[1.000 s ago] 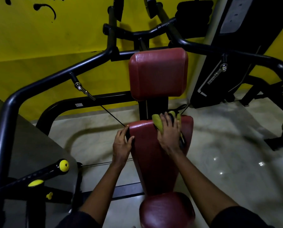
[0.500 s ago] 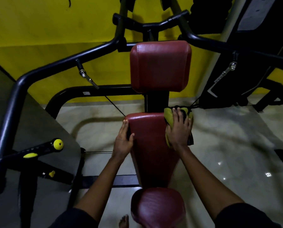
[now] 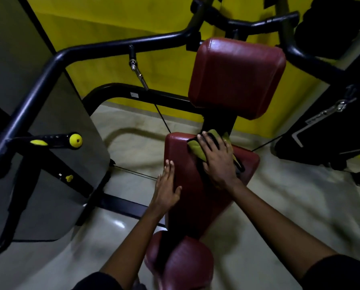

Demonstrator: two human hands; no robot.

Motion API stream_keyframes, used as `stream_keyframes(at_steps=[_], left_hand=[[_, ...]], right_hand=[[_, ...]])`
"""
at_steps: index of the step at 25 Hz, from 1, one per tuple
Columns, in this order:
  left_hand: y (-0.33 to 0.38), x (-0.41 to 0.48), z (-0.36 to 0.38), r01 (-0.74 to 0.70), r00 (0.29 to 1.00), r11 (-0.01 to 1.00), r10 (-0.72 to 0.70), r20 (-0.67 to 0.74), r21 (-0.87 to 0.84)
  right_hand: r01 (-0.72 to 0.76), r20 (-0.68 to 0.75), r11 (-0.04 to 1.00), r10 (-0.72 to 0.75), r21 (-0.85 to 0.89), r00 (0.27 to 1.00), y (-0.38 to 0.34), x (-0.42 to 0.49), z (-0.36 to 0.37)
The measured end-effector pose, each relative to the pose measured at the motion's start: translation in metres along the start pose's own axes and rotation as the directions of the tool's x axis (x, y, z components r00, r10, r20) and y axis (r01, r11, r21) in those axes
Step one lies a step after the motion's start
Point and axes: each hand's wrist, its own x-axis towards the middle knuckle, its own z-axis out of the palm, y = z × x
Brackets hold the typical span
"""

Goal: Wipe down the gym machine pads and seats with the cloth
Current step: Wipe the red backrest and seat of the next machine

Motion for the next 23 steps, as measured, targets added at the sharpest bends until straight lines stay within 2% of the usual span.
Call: stream_keyframes(at_steps=[4, 8, 11, 16, 18, 20, 23], left_hand=[[-0.002, -0.007, -0.004, 0.003, 1.0, 0.999, -0.004, 0.031, 0.04], [-0.007, -0.017, 0.003, -0.017, 0.998, 0.997, 0.013, 0.063, 0.07], [-0.013, -0.017, 0.014, -0.037, 0.997, 0.999, 0.036, 0.066, 0.012], [-0.012, -0.024, 0.041, -0.022, 1.0, 0.997, 0.021, -0.015, -0.078], [-0.018, -0.037, 0.059, 0.029, 0.999, 0.991, -0.024, 0.047, -0.127], [-0.028, -0.051, 0.076, 0.097, 0.99, 0.976, -0.074, 0.122, -0.195], [-0.036, -0.064, 0.087, 0.161, 0.971, 0.972, -0.125, 0.202, -0.169]], right_hand=[[0.124, 0.046, 0.992, -0.123, -0.012, 0.991, -0.046, 0.039, -0.003], [0.251, 0.053, 0.967, -0.249, -0.047, 0.967, -0.021, 0.02, -0.003], [0.244, 0.078, 0.963, -0.236, -0.112, 0.969, -0.009, 0.003, 0.0], [0.178, 0.032, 0.978, -0.175, -0.113, 0.984, -0.041, 0.037, 0.004], [0.199, 0.052, 0.973, -0.194, -0.118, 0.98, -0.049, 0.045, 0.005], [0.292, 0.049, 0.944, -0.288, -0.152, 0.956, -0.043, 0.041, 0.008], [0.427, 0.067, 0.886, -0.422, -0.182, 0.904, -0.028, 0.023, 0.008]])
